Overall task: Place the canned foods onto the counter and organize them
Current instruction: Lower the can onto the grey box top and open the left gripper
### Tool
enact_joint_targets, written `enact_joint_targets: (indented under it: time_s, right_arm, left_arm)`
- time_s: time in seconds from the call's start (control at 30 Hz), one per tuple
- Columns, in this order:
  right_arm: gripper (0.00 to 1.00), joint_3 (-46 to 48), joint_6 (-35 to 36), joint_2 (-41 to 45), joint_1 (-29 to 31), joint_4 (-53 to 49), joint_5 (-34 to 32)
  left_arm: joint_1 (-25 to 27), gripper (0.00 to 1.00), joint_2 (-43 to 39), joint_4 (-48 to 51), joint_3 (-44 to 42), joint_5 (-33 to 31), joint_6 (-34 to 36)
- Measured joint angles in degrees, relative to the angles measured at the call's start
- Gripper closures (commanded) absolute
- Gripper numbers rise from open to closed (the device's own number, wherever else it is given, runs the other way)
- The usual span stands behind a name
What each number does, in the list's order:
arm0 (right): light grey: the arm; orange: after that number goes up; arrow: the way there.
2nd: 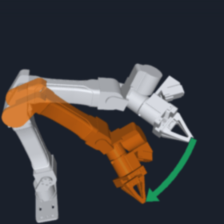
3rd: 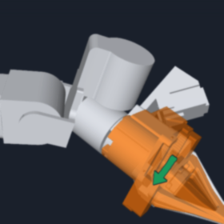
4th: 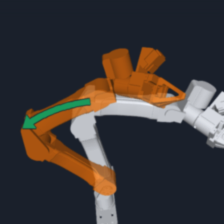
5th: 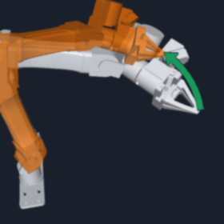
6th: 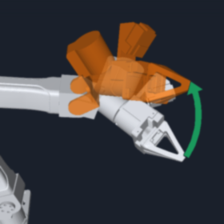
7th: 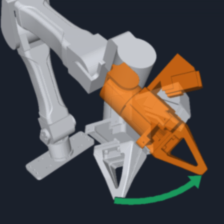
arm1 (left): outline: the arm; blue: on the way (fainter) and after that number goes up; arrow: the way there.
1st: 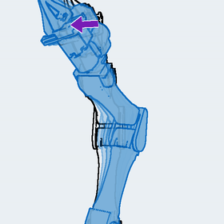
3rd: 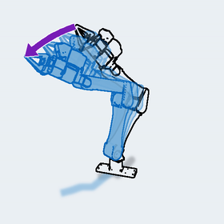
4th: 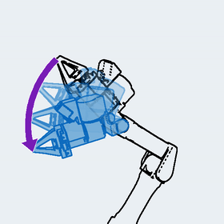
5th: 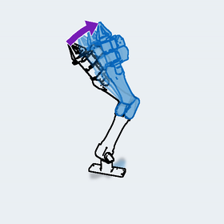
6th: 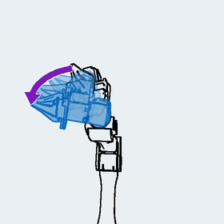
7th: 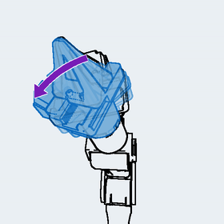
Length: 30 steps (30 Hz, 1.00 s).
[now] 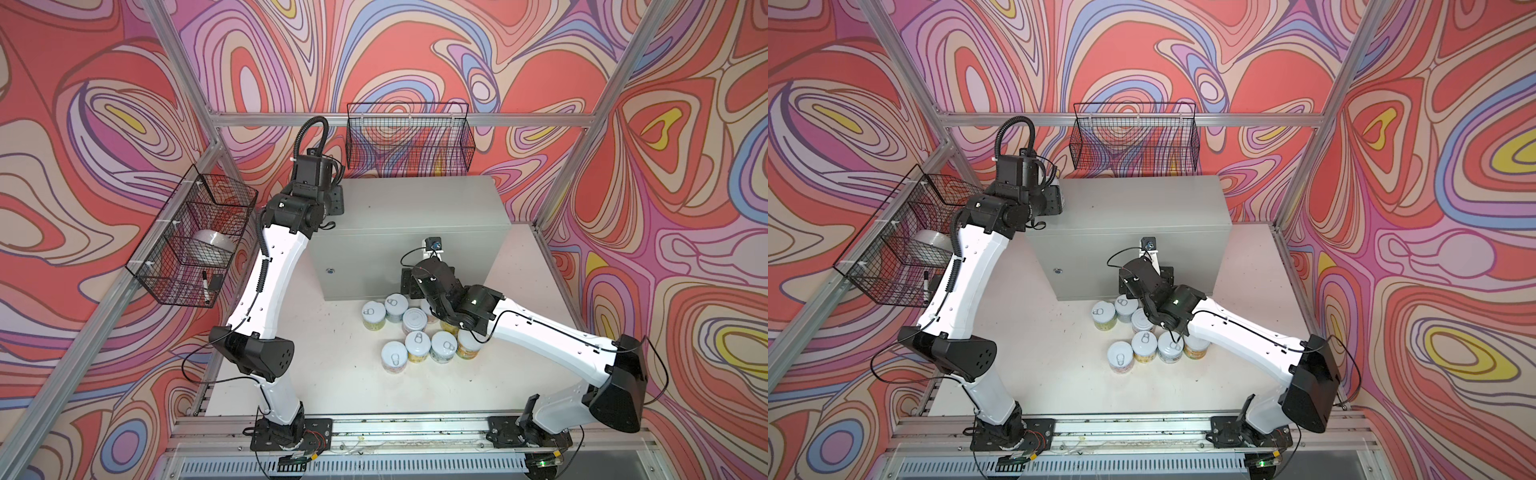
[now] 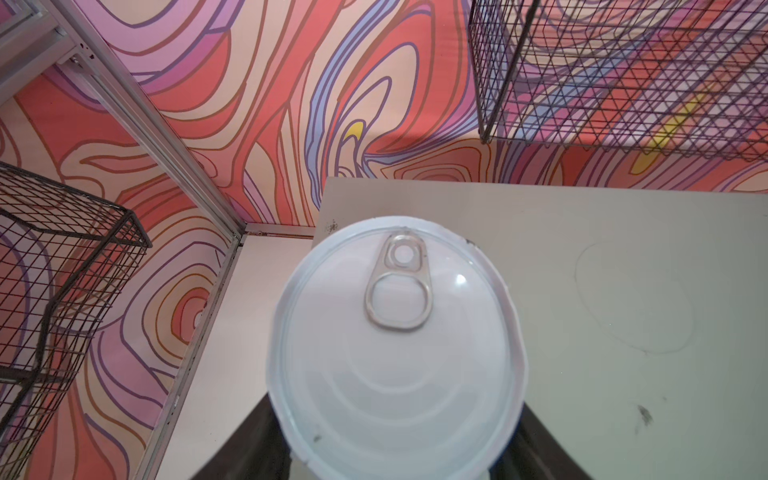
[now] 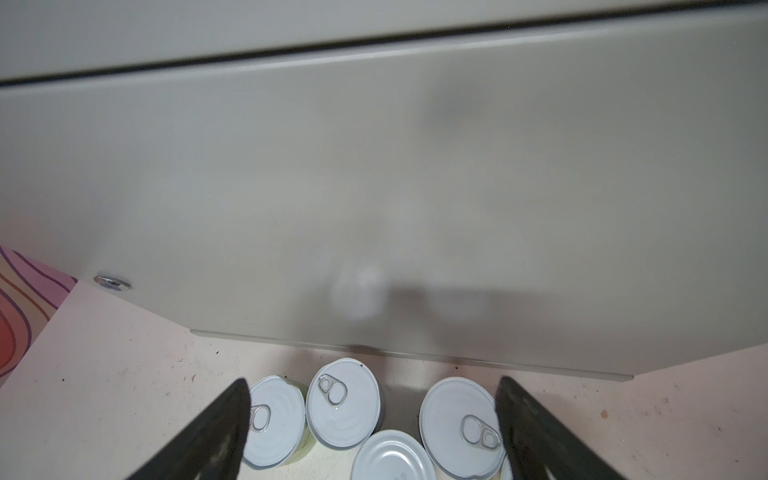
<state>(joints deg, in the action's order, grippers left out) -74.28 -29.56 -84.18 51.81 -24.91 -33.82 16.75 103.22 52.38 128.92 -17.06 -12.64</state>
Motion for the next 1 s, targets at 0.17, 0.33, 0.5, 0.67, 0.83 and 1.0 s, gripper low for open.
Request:
enact_joint_targets:
  time_s: [0.17, 0.33, 0.5, 0.67, 0.83, 1.0]
  right_arm:
    - [0.05, 0.0, -0.02, 0.0, -0.04, -0.04, -0.61]
    - [0.05, 0.0, -0.02, 0.0, -0.15, -0.07, -1.09]
    - [0.05, 0.0, -0.02, 0.0, -0.52, -0.09, -1.2]
    - [0.05, 0.0, -0.02, 0.0, -0.74, -0.15, -1.31]
    - [0.05, -0.02, -0.04, 0.0, -0.74, -0.24, -1.33]
    - [0.05, -0.04, -0.07, 0.0, -0.79, -0.39, -1.33]
  left_arm:
    - [-0.59, 0.42, 2.73, -1.51, 2.49, 0.07, 0.2]
    - [-1.49, 0.42, 4.0, -2.4, 3.61, 0.11, 0.22]
    - [-2.43, 0.4, 4.94, -2.91, 4.5, 0.09, 0.22]
    - [-2.58, 0.39, 6.05, -2.97, 5.75, 0.13, 0.31]
    - [-2.6, 0.37, 7.1, -4.13, 6.43, 0.39, 0.48]
    - [-2.62, 0.23, 7.26, -4.63, 6.43, 0.61, 0.61]
